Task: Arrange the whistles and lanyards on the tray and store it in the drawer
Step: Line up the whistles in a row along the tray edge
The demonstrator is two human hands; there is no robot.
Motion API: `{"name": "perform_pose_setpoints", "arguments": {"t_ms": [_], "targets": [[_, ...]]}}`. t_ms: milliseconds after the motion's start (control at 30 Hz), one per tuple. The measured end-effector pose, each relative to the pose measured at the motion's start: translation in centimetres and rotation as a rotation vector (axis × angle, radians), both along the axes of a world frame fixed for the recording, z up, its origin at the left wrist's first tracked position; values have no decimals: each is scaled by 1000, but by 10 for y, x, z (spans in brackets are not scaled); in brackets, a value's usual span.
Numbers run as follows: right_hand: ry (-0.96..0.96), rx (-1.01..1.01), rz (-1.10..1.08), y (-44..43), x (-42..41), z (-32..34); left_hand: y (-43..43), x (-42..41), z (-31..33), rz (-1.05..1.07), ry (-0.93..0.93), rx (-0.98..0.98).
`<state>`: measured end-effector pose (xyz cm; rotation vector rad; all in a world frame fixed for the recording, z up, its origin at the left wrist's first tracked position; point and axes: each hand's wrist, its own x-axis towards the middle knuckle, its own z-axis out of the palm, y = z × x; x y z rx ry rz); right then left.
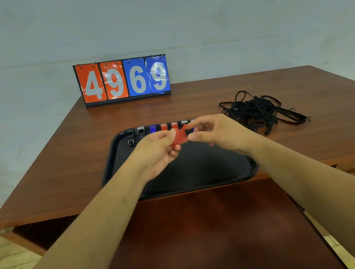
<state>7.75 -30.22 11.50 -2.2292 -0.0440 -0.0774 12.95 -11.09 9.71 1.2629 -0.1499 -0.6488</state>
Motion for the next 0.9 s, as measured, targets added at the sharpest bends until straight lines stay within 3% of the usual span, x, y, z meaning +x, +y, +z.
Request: {"name": "perform_pose_setpoints", "arguments": {"t_ms": [133,400,433,533,633,733,900], "targets": [[-45,192,8,-2,-5,-2,-6,-8,4,-38,-18,-28],[-59,467,-132,-3,0,-6,-13,-12,9,-135,-96,104],[-65,528,-156,-7,3,-4,-13,-11,6,-145,-194,213],[-104,579,-249,-24,12,-3,-10,-5,-5,-243,-787,680],[-105,256,-409,-42,18,-10,-4,-2,-16,-435,-1034,896],[-120,-82,-485,-53,25,-20,-3,0,-22,-470,-1093,920],[-16,-466,-542,-53,48,-38,-1,4,-28,-458,-1115,886]]}}
